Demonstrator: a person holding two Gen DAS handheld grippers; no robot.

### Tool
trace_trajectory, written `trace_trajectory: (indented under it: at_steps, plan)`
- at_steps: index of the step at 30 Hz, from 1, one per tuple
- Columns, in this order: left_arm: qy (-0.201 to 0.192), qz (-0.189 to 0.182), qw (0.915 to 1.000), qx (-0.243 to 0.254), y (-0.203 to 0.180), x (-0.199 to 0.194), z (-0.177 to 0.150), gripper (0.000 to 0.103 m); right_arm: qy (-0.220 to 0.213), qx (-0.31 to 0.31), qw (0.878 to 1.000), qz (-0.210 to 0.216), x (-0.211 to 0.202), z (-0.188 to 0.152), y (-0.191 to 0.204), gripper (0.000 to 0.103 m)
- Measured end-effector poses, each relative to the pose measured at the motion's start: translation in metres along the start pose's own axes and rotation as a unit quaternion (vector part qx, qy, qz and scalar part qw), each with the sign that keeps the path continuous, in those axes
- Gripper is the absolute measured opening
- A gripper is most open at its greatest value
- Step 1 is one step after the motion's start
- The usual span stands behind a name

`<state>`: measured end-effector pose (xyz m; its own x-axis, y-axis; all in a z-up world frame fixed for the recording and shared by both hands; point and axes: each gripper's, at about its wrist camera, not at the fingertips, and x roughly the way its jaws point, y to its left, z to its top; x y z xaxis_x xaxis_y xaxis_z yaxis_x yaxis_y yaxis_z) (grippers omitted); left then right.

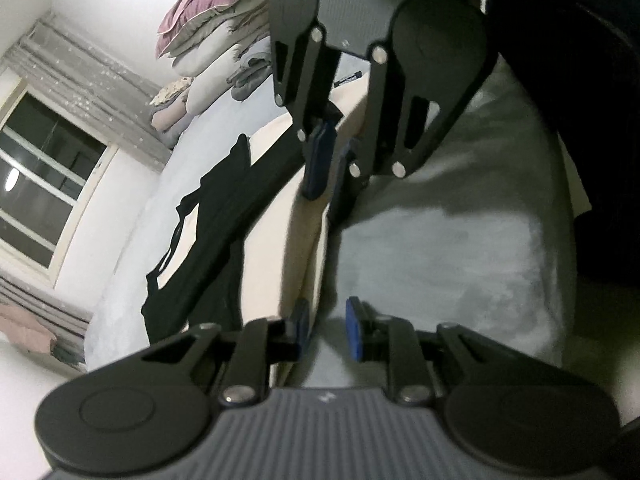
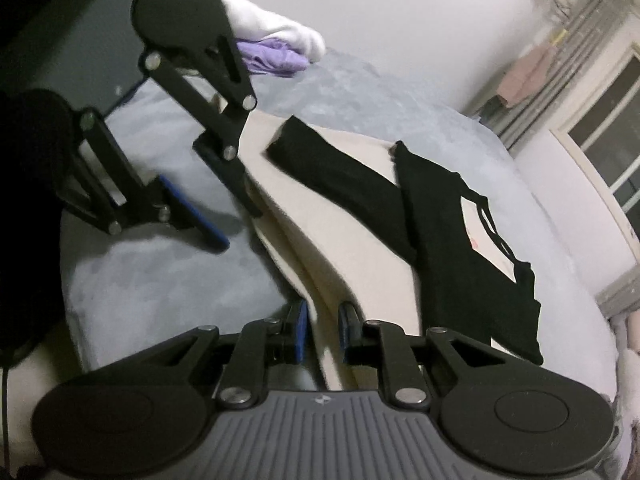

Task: Fold clothes

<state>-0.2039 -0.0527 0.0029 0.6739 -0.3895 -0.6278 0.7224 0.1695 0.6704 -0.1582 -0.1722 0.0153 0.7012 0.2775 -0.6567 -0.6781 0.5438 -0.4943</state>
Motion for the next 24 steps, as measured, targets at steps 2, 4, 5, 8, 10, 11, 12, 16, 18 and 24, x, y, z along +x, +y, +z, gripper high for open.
trace_trajectory:
  at_steps: [2, 4, 5, 8, 10, 11, 12, 16, 18, 24]
  plan:
    - [0.004, 0.002, 1.0, 0.008, 0.001, 0.005, 0.0, 0.019, -0.001, 0.011, 1.0, 0.002, -0.001, -0.002, -0.004, 0.016]
    - [0.009, 0.004, 0.9999, 0.014, 0.003, 0.011, 0.0, 0.019, -0.002, 0.02, 1.0, 0.005, -0.001, -0.003, -0.007, 0.016]
    - [0.015, 0.006, 0.9997, 0.016, 0.004, 0.015, -0.001, 0.019, -0.001, 0.022, 1.0, 0.005, -0.001, -0.004, -0.007, 0.016]
    - [0.025, 0.003, 0.9993, 0.028, 0.007, 0.021, -0.004, 0.013, 0.003, 0.016, 1.0, 0.004, 0.001, -0.007, -0.004, 0.018]
    - [0.032, -0.002, 0.9985, 0.045, 0.005, 0.022, -0.007, 0.005, 0.004, 0.015, 1.0, 0.003, 0.0, -0.01, -0.004, 0.019]
    - [0.036, -0.001, 0.9979, 0.055, 0.004, 0.024, -0.008, 0.004, 0.004, 0.016, 1.0, 0.002, 0.0, -0.011, -0.004, 0.02]
    - [0.038, 0.002, 0.9973, 0.063, 0.003, 0.025, -0.009, 0.004, 0.004, 0.017, 1.0, 0.002, -0.001, -0.013, -0.004, 0.02]
    - [0.047, 0.013, 0.9963, 0.071, 0.005, 0.028, -0.013, 0.004, 0.006, 0.005, 1.0, -0.002, -0.003, -0.018, 0.0, 0.02]
    - [0.053, 0.019, 0.9959, 0.071, 0.008, 0.03, -0.015, 0.004, 0.007, -0.007, 1.0, -0.005, -0.004, -0.019, 0.003, 0.02]
    - [0.063, 0.025, 0.9952, 0.07, 0.012, 0.029, -0.025, 0.004, 0.012, -0.055, 0.998, -0.016, -0.007, -0.024, 0.012, 0.02]
